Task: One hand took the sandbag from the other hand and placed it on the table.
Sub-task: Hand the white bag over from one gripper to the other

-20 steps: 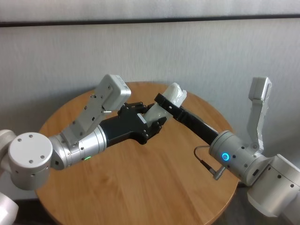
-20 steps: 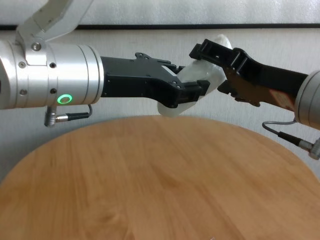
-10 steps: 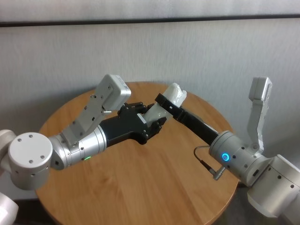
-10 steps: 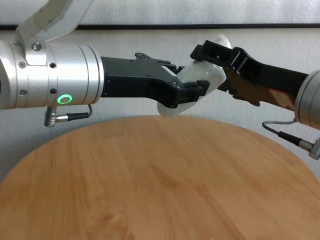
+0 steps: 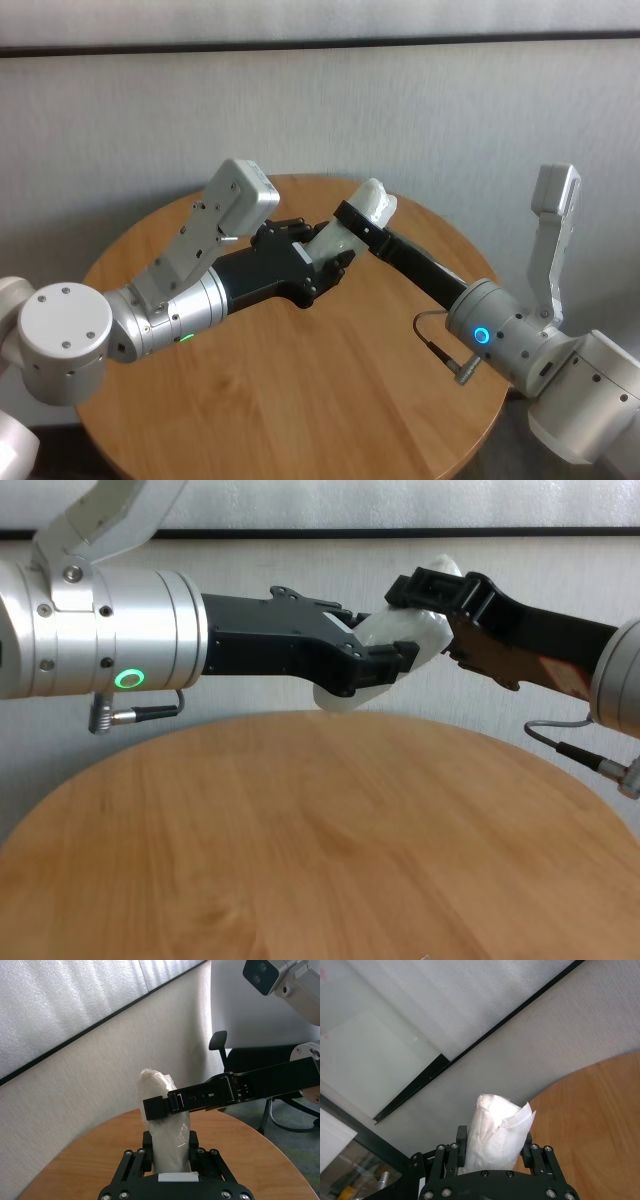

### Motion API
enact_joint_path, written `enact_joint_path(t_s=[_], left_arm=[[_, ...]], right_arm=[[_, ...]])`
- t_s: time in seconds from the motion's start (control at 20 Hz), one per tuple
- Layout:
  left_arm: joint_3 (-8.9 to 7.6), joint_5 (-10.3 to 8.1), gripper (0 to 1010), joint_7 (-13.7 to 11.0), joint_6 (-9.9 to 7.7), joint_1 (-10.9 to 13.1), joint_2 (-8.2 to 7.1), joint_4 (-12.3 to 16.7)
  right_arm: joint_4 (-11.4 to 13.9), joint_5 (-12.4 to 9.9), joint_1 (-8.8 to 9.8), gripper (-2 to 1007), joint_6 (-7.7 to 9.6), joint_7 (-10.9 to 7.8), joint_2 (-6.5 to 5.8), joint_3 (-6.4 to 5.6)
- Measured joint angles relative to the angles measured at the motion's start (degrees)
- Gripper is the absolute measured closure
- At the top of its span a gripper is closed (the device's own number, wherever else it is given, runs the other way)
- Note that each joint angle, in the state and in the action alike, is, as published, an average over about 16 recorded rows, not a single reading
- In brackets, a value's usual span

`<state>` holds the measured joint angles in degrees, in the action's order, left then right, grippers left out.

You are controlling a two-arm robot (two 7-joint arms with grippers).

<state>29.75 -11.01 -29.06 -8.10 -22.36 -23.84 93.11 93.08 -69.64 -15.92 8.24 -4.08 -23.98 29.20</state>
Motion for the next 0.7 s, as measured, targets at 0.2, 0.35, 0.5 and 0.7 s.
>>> enact_joint_path(t_s=[0.2,0.35,0.5,0.7], left_arm=[[0.0,0.0,584,0.0,0.0,0.0,0.0,0.0],[0.0,-0.01,584,0.0,0.0,0.0,0.0,0.0],[0.0,-0.01,584,0.0,0.0,0.0,0.0,0.0],[0.0,-0.01,584,0.0,0.0,0.0,0.0,0.0]], right_arm=[[0.02,0.01,0.02,387,-0.02,0.01,-0.01,-0.02],[0.03,0.02,0.03,396,-0.03,0.01,-0.01,-0.03],[0.04,0.03,0.04,396,-0.04,0.02,-0.01,-0.03],[0.05,0.05,0.05,396,-0.05,0.04,-0.01,-0.04]])
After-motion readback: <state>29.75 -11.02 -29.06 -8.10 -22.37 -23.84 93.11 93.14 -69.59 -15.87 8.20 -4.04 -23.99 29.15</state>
